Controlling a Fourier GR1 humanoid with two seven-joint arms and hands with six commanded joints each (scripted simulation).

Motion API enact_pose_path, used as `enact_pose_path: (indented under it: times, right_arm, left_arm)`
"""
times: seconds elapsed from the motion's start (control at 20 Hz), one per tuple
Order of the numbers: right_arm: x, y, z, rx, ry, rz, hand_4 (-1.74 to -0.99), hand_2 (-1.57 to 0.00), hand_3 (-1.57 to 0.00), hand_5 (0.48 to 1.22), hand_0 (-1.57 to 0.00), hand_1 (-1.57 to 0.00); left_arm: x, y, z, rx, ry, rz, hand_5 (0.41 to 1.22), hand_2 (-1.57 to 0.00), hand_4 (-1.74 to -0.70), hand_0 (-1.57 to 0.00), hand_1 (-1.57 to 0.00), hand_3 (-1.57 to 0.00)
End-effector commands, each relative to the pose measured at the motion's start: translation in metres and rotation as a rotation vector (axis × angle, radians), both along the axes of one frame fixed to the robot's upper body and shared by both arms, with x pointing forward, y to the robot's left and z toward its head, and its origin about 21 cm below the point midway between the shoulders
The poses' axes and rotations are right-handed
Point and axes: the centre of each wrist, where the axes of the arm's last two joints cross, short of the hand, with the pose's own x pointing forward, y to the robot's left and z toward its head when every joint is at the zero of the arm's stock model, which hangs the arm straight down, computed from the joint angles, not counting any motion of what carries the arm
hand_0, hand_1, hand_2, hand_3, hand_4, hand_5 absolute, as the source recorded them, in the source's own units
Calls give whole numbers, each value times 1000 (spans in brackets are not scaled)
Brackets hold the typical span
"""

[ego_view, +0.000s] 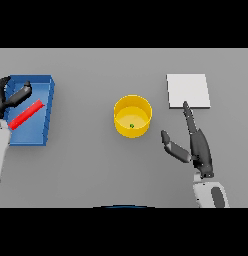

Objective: Pick up the red beaker and tilt it to pour out 1 green nut into yellow bowl. Pick up the yellow bowl and place it on the metallic measuring scale.

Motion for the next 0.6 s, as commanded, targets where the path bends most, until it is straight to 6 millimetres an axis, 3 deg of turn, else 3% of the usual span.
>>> enact_pose_path:
  times: [0.0,0.15,0.25,0.55]
  right_arm:
    - [-1,0,-1,-5,8,8,-1015,1,1,642,1,1]
    - [-2,-1,4,-57,32,0,-1020,1,1,640,1,1]
    - [11,-3,13,-120,39,97,-1005,1,1,669,1,1]
    - [52,-4,43,-602,10,337,-1151,1,1,672,1,1]
  left_arm:
    - [2,-3,0,-6,-15,-8,652,-170,-802,-202,-166,-160]
    - [0,-2,2,-2,-50,-26,651,-87,-782,-103,-85,-82]
    - [2,-4,2,7,-71,-31,657,-55,-763,-65,-54,-52]
    - [0,-7,2,5,-88,-55,673,-14,-737,-16,-13,-13]
